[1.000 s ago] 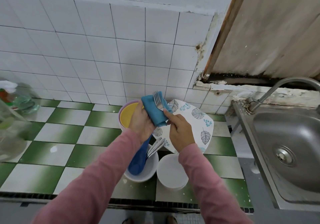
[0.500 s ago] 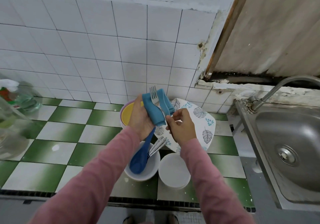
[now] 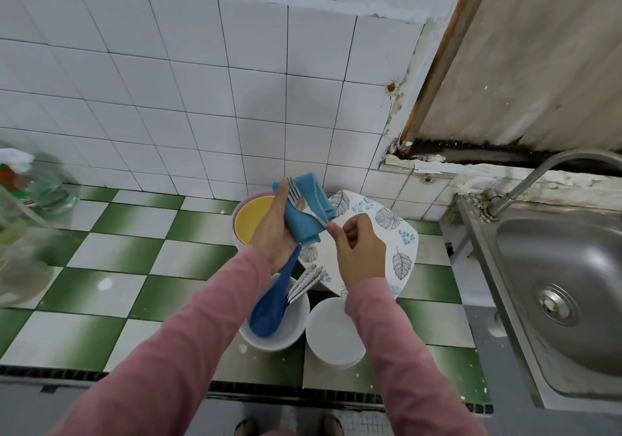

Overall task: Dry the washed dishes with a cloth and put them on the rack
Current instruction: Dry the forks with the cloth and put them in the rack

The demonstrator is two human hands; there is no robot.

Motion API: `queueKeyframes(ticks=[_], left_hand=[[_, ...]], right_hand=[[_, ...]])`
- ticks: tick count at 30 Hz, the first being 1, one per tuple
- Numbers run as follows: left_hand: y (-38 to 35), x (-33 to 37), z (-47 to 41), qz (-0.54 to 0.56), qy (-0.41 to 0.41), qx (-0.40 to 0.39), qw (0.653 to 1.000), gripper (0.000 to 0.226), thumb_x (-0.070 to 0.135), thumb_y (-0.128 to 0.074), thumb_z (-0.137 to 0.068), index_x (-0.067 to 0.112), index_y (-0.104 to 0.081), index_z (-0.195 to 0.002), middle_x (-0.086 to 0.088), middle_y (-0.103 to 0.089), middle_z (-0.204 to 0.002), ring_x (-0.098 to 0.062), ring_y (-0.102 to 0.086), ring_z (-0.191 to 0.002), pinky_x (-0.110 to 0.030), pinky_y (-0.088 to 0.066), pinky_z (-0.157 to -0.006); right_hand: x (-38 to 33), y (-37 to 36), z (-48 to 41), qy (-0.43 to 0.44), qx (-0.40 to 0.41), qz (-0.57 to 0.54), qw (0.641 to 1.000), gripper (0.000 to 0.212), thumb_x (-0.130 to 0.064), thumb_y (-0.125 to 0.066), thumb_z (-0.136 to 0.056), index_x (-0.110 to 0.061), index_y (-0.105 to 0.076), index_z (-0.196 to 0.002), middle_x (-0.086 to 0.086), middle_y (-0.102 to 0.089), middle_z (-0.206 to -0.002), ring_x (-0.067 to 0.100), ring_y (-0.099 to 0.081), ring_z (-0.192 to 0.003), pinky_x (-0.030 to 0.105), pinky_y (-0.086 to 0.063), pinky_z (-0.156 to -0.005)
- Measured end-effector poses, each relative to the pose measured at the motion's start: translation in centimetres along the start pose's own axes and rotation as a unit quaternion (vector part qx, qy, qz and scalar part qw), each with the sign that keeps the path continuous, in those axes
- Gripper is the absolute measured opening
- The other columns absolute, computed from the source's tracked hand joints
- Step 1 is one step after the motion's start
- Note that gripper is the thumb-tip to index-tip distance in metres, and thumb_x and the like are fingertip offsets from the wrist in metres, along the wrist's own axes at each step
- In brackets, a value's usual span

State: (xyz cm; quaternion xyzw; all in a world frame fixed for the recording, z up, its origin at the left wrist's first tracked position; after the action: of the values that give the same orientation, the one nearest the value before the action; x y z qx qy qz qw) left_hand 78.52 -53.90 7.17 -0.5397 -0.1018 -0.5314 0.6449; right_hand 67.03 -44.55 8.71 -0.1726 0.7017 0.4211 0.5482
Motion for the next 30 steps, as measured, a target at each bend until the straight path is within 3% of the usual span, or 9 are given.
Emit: queueKeyframes(ticks=[2, 6, 8, 11, 15, 17, 21, 26, 30], left_hand=[[0.2, -0.1, 0.0, -0.015, -0.002, -0.004, 1.0, 0.055, 0.058, -0.058, -0.075, 0.021, -0.061, -0.116, -0.007, -0.071, -0.11, -0.028, -0.067, -0.102, -0.049, -0.052, -0.092], [0.2, -0.7, 0.3, -0.089, -0.028, 0.003, 0.996, 0.017, 0.027, -0.058, -0.097, 0.022, -0.06, -0.113, -0.006, -0.07, -0.105, -0.024, -0.066, -0.097, -0.043, -0.056, -0.082], [0.2, -0.9, 0.2, -0.06, -0.007, 0.005, 0.998, 0.029, 0.029, -0.059, -0.096, 0.019, -0.058, -0.123, -0.01, -0.067, -0.116, -0.028, -0.064, -0.106, -0.043, -0.055, -0.085], [0.2, 0.1, 0.2, 0.017, 0.014, 0.003, 1.0, 0.052, 0.045, -0.049, -0.096, 0.012, -0.054, -0.136, -0.014, -0.064, -0.127, -0.034, -0.061, -0.115, -0.047, -0.053, -0.09], [0.6, 1.4, 0.3, 0.03, -0.006, 0.012, 0.999, 0.058, 0.056, -0.028, -0.1, 0.013, -0.061, -0.124, -0.01, -0.067, -0.117, -0.028, -0.064, -0.104, -0.043, -0.051, -0.089], [0.5, 1.0, 0.4, 0.024, -0.006, 0.02, 0.999, 0.064, 0.061, -0.019, -0.1, 0.016, -0.058, -0.126, -0.01, -0.066, -0.121, -0.029, -0.063, -0.11, -0.044, -0.05, -0.092], [0.2, -0.1, 0.1, 0.014, 0.0, 0.034, 0.999, 0.064, 0.06, -0.022, -0.101, 0.015, -0.052, -0.137, -0.014, -0.061, -0.133, -0.034, -0.057, -0.124, -0.054, -0.041, -0.108], [-0.4, -0.6, -0.2, 0.011, 0.018, 0.006, 1.0, 0.059, 0.054, -0.027, -0.103, 0.014, -0.045, -0.143, -0.014, -0.056, -0.138, -0.032, -0.056, -0.125, -0.05, -0.041, -0.11], [-0.7, -0.5, 0.1, -0.004, 0.028, -0.005, 1.0, 0.052, 0.054, -0.031, -0.102, 0.014, -0.05, -0.13, -0.014, -0.061, -0.129, -0.031, -0.058, -0.121, -0.05, -0.041, -0.11]], right_hand=[[0.2, 0.2, 0.2, 0.007, 0.015, 0.017, 1.0, 0.027, -0.027, -0.068, -0.093, -0.008, -0.05, -0.085, -0.006, -0.05, -0.066, 0.008, -0.043, -0.06, 0.015, -0.037, -0.057], [-0.1, -0.4, 0.0, 0.017, 0.031, 0.031, 0.999, 0.026, -0.024, -0.066, -0.095, -0.009, -0.048, -0.083, -0.007, -0.049, -0.064, 0.013, -0.043, -0.059, 0.025, -0.041, -0.06], [-0.3, -0.7, -0.2, 0.028, 0.029, 0.037, 0.998, 0.025, -0.024, -0.064, -0.096, -0.009, -0.049, -0.084, -0.003, -0.051, -0.066, 0.019, -0.046, -0.063, 0.037, -0.044, -0.063], [-0.1, -0.6, -0.3, 0.044, 0.018, 0.062, 0.997, 0.025, -0.025, -0.062, -0.097, -0.01, -0.047, -0.083, 0.004, -0.056, -0.072, 0.026, -0.049, -0.068, 0.039, -0.043, -0.065], [0.6, -0.1, -0.4, 0.04, -0.002, 0.095, 0.995, 0.023, -0.025, -0.061, -0.098, -0.011, -0.05, -0.083, 0.007, -0.061, -0.077, 0.024, -0.052, -0.071, 0.032, -0.039, -0.065], [0.6, -0.4, -0.5, 0.037, -0.001, 0.084, 0.996, 0.022, -0.024, -0.063, -0.097, -0.009, -0.053, -0.083, 0.004, -0.06, -0.075, 0.021, -0.052, -0.069, 0.031, -0.041, -0.066], [-0.1, -1.5, -0.9, 0.025, 0.01, 0.011, 1.0, 0.022, -0.022, -0.067, -0.094, -0.008, -0.057, -0.082, -0.005, -0.056, -0.069, 0.007, -0.049, -0.063, 0.024, -0.041, -0.063], [0.0, -2.3, -1.9, 0.016, -0.004, 0.018, 1.0, 0.024, -0.032, -0.064, -0.095, -0.012, -0.052, -0.089, 0.008, -0.06, -0.093, 0.024, -0.056, -0.08, 0.013, -0.038, -0.062], [-0.8, -2.3, -2.2, 0.029, -0.011, 0.055, 0.998, 0.038, -0.041, -0.061, -0.095, -0.011, -0.046, -0.113, 0.005, -0.044, -0.116, 0.032, -0.059, -0.092, 0.037, -0.05, -0.078]])
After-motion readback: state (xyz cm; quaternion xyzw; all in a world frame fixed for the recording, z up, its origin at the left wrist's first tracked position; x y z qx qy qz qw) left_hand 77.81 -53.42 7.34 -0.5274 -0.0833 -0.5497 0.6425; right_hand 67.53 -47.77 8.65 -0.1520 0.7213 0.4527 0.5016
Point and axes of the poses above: each hand's wrist, its own z-axis away from the middle knuckle, its own y-axis out of the back of the hand, x = y × z, the point moved 4 cm from there along -z, towards the middle knuckle
